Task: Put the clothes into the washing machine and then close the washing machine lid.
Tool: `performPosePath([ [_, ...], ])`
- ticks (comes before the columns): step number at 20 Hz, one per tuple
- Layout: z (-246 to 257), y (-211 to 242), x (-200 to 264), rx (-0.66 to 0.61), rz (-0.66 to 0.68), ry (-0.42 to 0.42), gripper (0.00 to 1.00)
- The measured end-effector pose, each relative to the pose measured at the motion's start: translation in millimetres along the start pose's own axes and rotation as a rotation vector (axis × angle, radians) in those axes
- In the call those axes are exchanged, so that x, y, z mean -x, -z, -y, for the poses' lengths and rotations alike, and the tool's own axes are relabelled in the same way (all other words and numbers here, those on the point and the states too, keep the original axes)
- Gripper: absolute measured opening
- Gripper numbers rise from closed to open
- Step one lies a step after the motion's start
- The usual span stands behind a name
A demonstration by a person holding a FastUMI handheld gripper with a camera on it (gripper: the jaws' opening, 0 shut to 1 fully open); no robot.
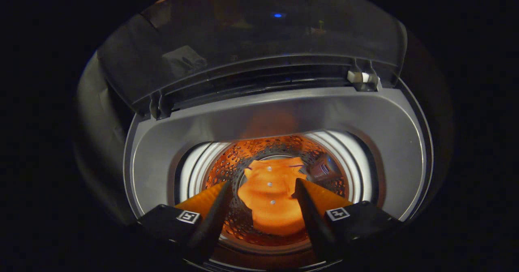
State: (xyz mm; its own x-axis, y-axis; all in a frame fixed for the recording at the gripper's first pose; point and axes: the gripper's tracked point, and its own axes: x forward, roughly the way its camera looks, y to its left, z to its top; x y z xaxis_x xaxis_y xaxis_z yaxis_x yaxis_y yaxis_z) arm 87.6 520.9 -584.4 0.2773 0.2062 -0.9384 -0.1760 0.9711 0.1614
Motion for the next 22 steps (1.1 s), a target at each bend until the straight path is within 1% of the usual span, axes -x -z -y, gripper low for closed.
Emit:
performPosePath([
  [1,1,-1,2,0.004,0.002,0.003,0.99],
  [6,1,-5,23,0.024,0.064,-0.001,0.99],
  [10,-11,-19,64,0.09,0.185,-0.037,0.99],
  [12,-20,-34,94,0.102,0.286,-0.06,0.99],
  [14,-31,-57,129,0.091,0.397,-0.092,0.99],
  [16,-42,-90,175,0.063,0.522,-0.123,0.99],
  [18,-44,-127,220,0.056,0.645,-0.136,0.98],
  [21,-44,-177,277,0.087,0.763,-0.152,0.99],
  [22,-47,-198,299,0.089,0.806,-0.144,0.98],
])
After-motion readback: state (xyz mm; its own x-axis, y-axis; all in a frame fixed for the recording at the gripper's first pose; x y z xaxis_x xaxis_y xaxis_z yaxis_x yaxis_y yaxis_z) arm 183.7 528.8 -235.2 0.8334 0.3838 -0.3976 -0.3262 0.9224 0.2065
